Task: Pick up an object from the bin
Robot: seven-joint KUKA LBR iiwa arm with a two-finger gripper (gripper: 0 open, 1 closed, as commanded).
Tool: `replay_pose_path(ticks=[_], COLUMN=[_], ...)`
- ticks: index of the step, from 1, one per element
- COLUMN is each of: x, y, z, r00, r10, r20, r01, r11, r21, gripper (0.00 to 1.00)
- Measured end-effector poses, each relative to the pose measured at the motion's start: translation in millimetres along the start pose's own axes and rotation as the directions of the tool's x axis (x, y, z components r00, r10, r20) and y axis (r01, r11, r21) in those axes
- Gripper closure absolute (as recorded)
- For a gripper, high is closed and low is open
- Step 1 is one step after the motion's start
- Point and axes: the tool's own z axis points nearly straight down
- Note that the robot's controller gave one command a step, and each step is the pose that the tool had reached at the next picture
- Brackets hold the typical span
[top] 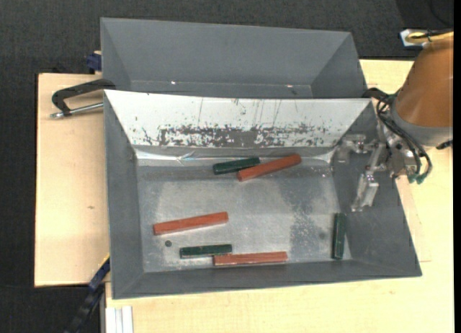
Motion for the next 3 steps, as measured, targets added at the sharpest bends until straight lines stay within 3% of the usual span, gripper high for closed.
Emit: replay_pose_path(ticks=[1,2,3], x=[26.0,33.0,35.5], y=[-3,-2,4], z=[-3,21,83], r00=[0.971,0.869,0.810], r10=[-0.240,-0.495,-0.587], r20=[0.001,0.000,0.003], r01=[0.240,0.495,0.587], r11=[0.971,0.869,0.810], r21=[-0.001,0.001,0.003], gripper=[0.00,0.00,0.00])
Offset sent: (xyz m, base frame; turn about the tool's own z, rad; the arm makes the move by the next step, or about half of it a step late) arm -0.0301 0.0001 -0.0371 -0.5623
